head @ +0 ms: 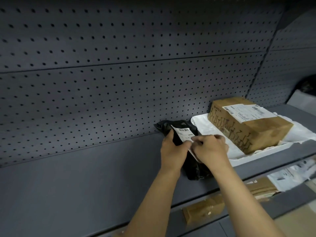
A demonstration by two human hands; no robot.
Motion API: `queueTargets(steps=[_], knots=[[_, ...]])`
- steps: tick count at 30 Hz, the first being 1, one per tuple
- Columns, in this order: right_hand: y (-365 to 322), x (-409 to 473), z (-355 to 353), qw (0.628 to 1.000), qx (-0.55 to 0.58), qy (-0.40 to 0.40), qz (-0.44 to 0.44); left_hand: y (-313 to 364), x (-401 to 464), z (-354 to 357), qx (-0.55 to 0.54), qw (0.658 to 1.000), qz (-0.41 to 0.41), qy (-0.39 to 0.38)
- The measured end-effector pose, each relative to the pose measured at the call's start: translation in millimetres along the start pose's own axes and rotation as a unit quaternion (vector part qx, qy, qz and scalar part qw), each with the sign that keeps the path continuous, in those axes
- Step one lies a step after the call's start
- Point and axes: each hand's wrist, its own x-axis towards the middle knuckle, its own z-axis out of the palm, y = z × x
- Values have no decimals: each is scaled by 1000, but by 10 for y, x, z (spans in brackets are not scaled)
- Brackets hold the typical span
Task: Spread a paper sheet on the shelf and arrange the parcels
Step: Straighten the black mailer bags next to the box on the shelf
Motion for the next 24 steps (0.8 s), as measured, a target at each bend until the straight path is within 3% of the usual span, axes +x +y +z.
queueTargets(steps=[5, 13, 19, 24], knots=[[-262, -325, 30, 1000, -1, 5, -6, -28, -175, -397, -68, 997, -4, 31], [-1300, -1154, 312, 980, 152, 28, -125, 393, -799, -2119, -176, 979, 23, 97], [-2318, -1743, 813, 943, 275, -91, -164, 590, -1365, -3465, -148, 977, 54, 146], [-3106, -2166, 1303, 917, 295, -174, -206, 540, -1615, -4381, -92, 969, 43, 223]])
